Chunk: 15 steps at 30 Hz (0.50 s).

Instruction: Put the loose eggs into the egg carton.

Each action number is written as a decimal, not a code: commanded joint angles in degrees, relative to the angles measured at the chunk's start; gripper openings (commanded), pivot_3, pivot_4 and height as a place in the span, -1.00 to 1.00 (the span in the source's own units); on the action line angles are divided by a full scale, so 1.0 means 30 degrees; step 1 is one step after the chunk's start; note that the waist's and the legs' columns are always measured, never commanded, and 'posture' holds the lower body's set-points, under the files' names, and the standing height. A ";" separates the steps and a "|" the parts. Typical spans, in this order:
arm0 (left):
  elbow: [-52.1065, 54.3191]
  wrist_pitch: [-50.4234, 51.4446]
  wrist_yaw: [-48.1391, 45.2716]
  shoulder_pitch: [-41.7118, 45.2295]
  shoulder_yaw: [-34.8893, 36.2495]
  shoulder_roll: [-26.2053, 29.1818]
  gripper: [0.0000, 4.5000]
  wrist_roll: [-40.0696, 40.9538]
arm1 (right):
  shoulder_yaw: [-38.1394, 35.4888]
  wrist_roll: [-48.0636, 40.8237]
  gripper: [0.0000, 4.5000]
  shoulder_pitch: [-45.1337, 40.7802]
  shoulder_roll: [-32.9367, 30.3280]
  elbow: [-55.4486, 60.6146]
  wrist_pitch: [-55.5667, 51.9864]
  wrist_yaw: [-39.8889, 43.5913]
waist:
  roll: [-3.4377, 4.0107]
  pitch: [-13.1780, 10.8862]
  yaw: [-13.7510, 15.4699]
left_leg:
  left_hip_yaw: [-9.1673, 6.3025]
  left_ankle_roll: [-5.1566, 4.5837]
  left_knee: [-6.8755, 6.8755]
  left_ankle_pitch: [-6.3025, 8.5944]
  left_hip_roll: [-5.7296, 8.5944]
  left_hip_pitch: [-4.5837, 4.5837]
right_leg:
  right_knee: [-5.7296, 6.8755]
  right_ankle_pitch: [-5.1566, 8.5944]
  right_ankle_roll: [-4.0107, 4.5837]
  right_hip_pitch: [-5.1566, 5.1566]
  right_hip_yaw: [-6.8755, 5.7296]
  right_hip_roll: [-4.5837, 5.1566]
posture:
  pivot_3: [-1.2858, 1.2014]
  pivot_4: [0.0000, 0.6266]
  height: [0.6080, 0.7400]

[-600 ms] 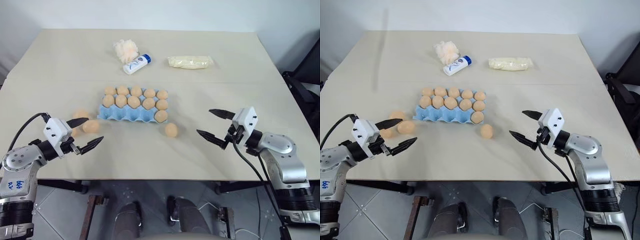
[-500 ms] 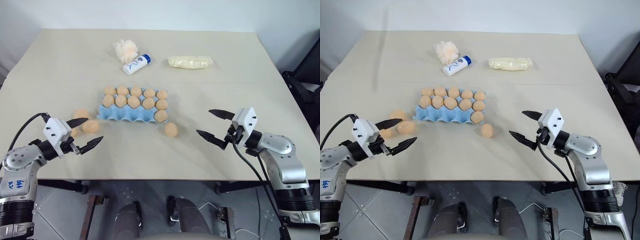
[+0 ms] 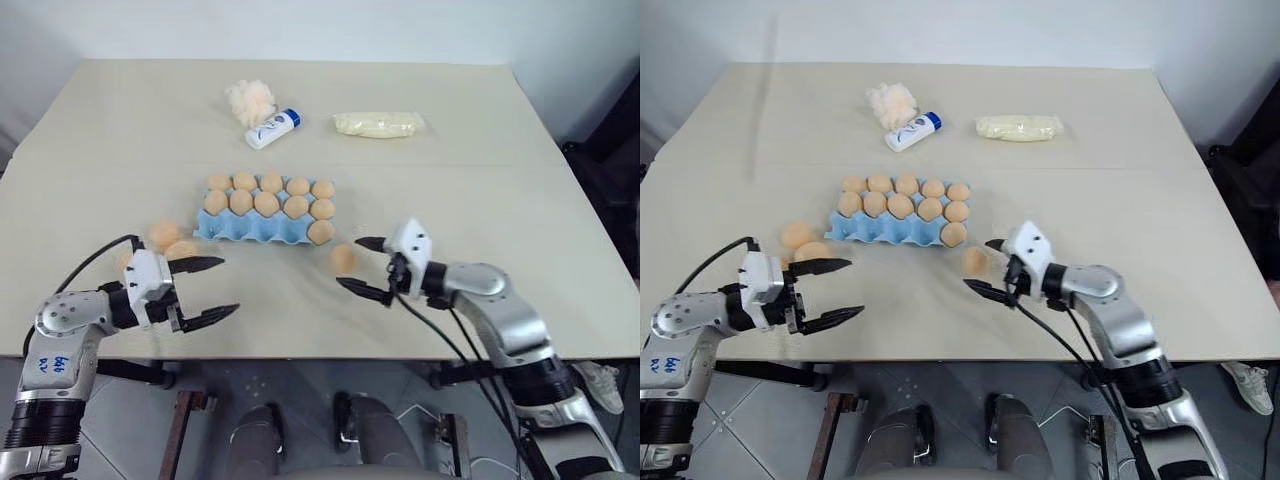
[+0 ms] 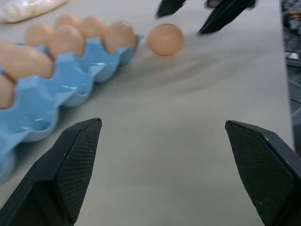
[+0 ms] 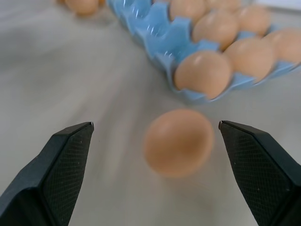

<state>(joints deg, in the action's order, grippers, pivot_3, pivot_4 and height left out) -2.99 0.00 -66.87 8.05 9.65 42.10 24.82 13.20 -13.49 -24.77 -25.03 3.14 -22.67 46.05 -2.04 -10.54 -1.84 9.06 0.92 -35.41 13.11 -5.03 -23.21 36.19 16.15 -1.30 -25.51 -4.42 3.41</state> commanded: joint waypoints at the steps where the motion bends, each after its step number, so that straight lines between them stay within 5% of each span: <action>1: 0.0541 -0.0040 -0.0332 0.0335 -0.0073 0.0128 1.00 0.0168 | 0.0140 0.0656 0.98 -0.0659 0.0708 -0.1056 0.0962 -0.0418 | 0.0001 0.0000 0.0011 | 0.0000 -0.0010 0.0000 -0.0005 0.0000 0.0000 | 0.0000 0.0000 -0.0001 0.0000 -0.0001 0.0000 | 0.03 -0.52 1.00; 6: 0.0900 0.0071 -0.0428 0.0169 -0.0163 0.0001 1.00 0.0316 | -0.0059 0.1766 0.91 -0.2083 0.2302 -0.4128 0.2649 -0.1770 | 0.0000 0.0000 -0.0133 | 0.0004 -0.0020 -0.0017 -0.0009 0.0001 0.0001 | 0.0024 -0.0004 -0.0008 0.0000 0.0001 -0.0003 | 0.03 -0.52 1.00; 15: 0.0839 0.0065 0.0084 -0.0341 0.0321 -0.0033 1.00 0.0239 | -0.0402 0.1254 -0.15 -0.1573 0.2163 -0.3454 0.2873 -0.0421 | 0.0000 0.0000 -0.0198 | -0.0010 -0.0018 -0.0049 -0.0009 -0.0001 0.0004 | 0.0102 -0.0003 -0.0006 -0.0007 0.0002 0.0004 | 0.03 -0.52 1.00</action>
<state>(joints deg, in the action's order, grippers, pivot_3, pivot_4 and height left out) -1.79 0.61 -67.00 7.38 9.02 41.95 24.85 13.22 -8.50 -29.80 -17.75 -10.22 -14.02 43.83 -2.04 -10.54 -2.43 9.03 0.87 -35.58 13.08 -5.03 -23.19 36.51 16.14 -1.32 -25.53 -4.41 3.43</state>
